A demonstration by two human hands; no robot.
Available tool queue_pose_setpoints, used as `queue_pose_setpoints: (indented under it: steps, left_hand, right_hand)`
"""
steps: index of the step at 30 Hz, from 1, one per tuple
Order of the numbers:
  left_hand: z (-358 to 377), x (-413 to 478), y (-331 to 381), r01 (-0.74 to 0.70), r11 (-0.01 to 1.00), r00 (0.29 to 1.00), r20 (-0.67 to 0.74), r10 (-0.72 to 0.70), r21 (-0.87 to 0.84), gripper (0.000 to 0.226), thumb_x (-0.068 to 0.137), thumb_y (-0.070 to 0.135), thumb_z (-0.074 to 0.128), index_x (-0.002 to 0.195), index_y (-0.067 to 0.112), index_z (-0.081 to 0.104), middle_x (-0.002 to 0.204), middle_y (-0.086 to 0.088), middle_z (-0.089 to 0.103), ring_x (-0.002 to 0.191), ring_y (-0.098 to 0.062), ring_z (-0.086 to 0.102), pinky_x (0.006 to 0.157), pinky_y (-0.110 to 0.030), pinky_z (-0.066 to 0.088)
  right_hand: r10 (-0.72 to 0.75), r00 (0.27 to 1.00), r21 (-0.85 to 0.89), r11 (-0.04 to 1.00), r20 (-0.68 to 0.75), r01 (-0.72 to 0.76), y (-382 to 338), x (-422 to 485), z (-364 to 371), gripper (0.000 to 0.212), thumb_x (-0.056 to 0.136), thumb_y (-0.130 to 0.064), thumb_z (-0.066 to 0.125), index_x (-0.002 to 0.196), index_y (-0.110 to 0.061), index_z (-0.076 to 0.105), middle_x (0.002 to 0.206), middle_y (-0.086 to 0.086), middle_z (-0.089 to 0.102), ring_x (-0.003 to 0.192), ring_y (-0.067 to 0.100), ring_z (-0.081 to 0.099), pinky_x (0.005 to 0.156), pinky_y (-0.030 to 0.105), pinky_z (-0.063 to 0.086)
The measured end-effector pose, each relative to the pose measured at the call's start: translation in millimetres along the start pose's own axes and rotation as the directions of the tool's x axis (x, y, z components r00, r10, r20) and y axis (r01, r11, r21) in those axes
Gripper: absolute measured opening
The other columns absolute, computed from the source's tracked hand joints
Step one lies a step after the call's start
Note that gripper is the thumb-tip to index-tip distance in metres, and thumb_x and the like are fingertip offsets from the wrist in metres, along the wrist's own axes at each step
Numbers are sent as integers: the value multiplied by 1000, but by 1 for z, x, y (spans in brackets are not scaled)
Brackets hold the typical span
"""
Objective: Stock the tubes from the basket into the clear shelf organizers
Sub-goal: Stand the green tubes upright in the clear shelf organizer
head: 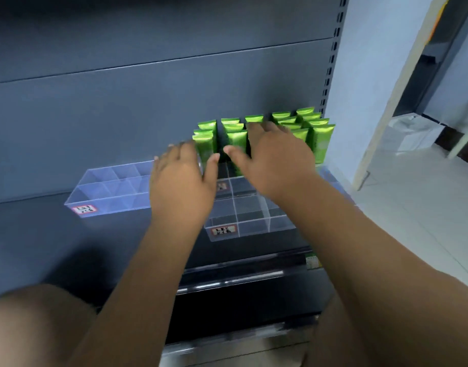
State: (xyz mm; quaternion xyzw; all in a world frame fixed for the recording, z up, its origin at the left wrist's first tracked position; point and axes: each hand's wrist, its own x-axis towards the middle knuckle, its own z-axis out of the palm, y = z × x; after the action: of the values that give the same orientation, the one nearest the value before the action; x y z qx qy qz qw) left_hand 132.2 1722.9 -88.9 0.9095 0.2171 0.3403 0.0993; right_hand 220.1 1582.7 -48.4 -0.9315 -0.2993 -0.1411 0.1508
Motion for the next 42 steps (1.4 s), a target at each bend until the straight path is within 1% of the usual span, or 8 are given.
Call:
queue_pose_setpoints:
  steps: [3,7,12,20,25,32,39,42]
  left_hand:
    - [-16,-19,-30,96,991,994,34,-100,98,64,102,57,32,132,6,57,136,-17,61,133,-38,49,113,-56,34]
    - [-49,-45,-70,201,942,979,-26,-201,270,72,100,62,22,143,11,52,155,-9,46,150,-29,31,122,-55,12]
    - [-104,-94,-127,327,864,945,-120,-305,384,71,99,62,30,144,13,52,159,-8,42,152,-29,29,122,-57,15]
    - [-224,-190,-233,547,642,834,-284,-473,537,76,99,64,28,149,10,46,159,-9,41,152,-30,27,123,-54,18]
    - [-276,-262,-284,687,459,701,-346,-624,563,77,100,65,20,153,12,38,163,-9,34,154,-30,20,124,-54,14]
    - [-286,-358,-340,808,270,493,-349,-797,524,74,102,66,21,153,15,34,164,-8,31,155,-28,17,127,-51,10]
    - [-254,-440,-410,865,160,306,-247,-919,476,64,102,60,33,144,13,47,155,-9,44,149,-30,30,124,-50,19]
    - [-240,-457,-440,915,86,175,-195,-965,394,60,103,56,36,141,12,48,153,-10,46,146,-31,33,122,-50,25]
  right_hand:
    - [-104,995,47,993,3,104,-29,-17,16,75,100,-65,30,155,-14,32,161,7,35,150,28,29,118,45,30]
    - [-189,981,167,969,34,181,-70,-36,32,75,101,-63,26,160,-17,23,167,1,23,155,20,16,125,42,19]
    - [-360,933,275,899,24,340,-146,-54,46,70,102,-59,30,156,-14,31,163,3,33,153,21,23,124,41,22]
    - [-630,774,407,692,-62,596,-308,-124,58,73,99,-58,23,156,-13,32,162,5,34,153,23,22,123,43,24]
    - [-781,622,554,496,-51,668,-416,-186,84,62,103,-49,32,152,-11,39,159,10,39,152,28,24,121,45,27]
    - [-919,361,555,386,160,737,-498,-247,166,51,105,-43,36,144,-10,45,149,12,47,141,30,38,113,45,35]
    - [-853,249,579,500,460,644,-526,-271,232,43,105,-45,35,125,-13,55,131,12,57,116,34,54,92,45,48]
    - [-816,220,603,551,534,577,-543,-269,265,38,105,-42,37,120,-13,56,123,11,60,107,32,56,85,42,48]
